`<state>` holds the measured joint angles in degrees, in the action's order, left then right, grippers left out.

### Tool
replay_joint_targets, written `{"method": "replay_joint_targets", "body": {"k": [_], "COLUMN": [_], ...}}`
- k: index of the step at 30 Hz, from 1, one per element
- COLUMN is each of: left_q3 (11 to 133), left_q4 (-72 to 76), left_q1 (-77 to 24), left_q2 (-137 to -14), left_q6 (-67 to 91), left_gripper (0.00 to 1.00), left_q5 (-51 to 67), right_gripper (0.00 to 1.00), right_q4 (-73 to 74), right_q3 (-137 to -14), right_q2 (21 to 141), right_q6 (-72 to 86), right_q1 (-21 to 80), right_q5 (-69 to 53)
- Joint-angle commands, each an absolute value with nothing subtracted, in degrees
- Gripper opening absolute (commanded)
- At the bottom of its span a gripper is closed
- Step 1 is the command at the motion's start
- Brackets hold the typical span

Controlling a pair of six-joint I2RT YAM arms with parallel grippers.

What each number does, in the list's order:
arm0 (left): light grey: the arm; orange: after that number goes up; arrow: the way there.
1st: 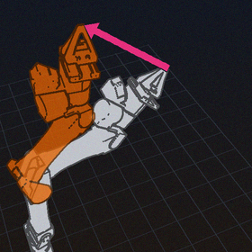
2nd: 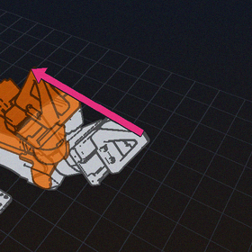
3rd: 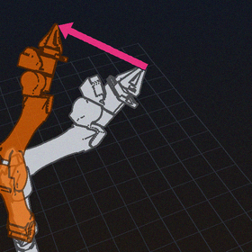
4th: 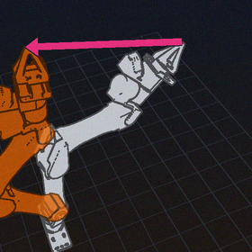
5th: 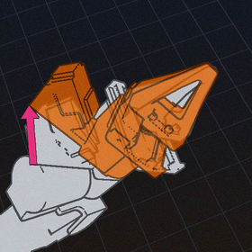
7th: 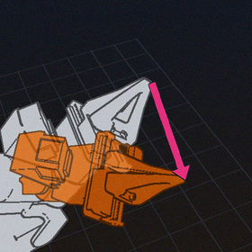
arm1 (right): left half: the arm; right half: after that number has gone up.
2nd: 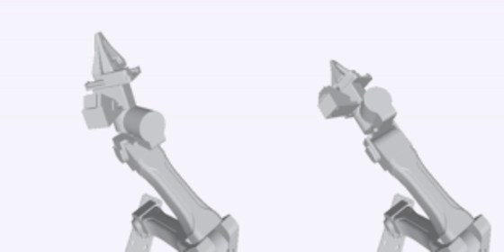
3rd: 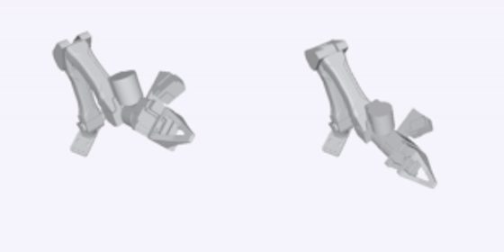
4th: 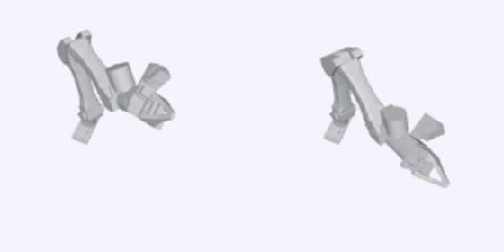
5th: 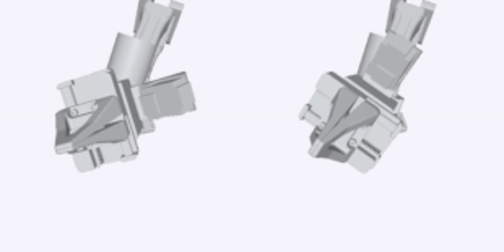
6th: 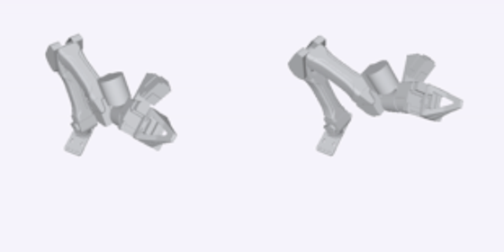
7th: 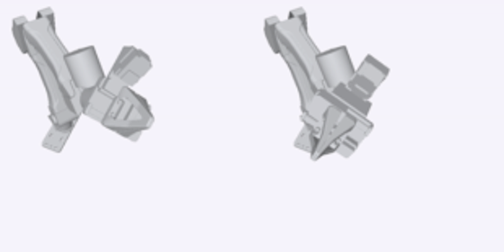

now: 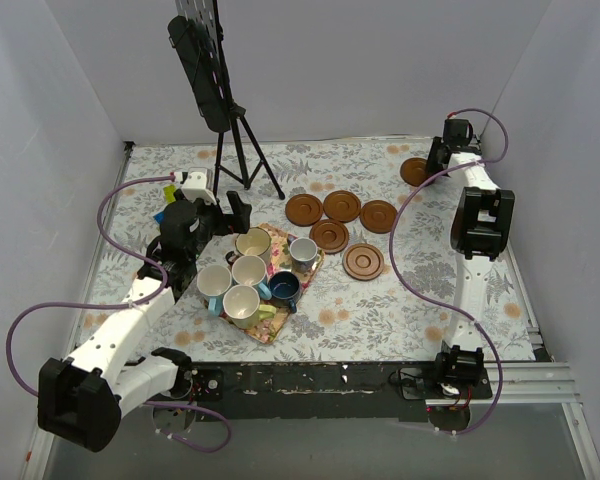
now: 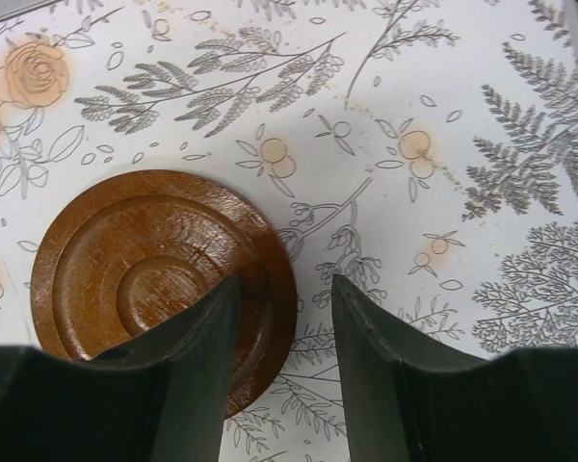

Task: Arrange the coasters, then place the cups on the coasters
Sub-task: Move the coaster to the corner of the board.

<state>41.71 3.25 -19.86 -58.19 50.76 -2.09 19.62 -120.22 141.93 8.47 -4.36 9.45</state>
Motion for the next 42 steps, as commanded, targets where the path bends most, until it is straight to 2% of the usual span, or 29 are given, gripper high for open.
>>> {"method": "replay_joint_targets", "body": {"k": [1, 9, 15, 29, 42], "left_q3": [43.07, 42.98, 43.07, 42.98, 42.98], "left_q4": [3.08, 2.99, 2.99, 2.99, 2.99], "left_q1": [-20.13, -20.04, -20.04, -20.13, -20.04], "left_q2": [-58.18, -58.27, -58.18, -58.18, -59.15], "left_q6": [50.27, 50.19, 50.18, 50.01, 49.92], "left_gripper": [0.98, 0.98, 0.98, 0.98, 0.98], "left_q5": [-1.76, -1.85, -1.84, -1.93, -2.11], "right_gripper": [0.49, 0.44, 0.43, 0.37, 0.37], "right_q4": [20.48, 20.13, 17.58, 19.51, 17.14], "right_q3": [-120.41, -119.44, -116.37, -119.09, -118.83], "right_q2": [143.26, 143.00, 140.54, 142.65, 142.74], "right_q6": [9.58, 12.83, 12.66, 16.43, 18.28], "right_q1": [-5.97, -8.00, -8.00, -9.05, -9.14], "right_q5": [14.32, 14.15, 12.74, 15.90, 16.61]}}
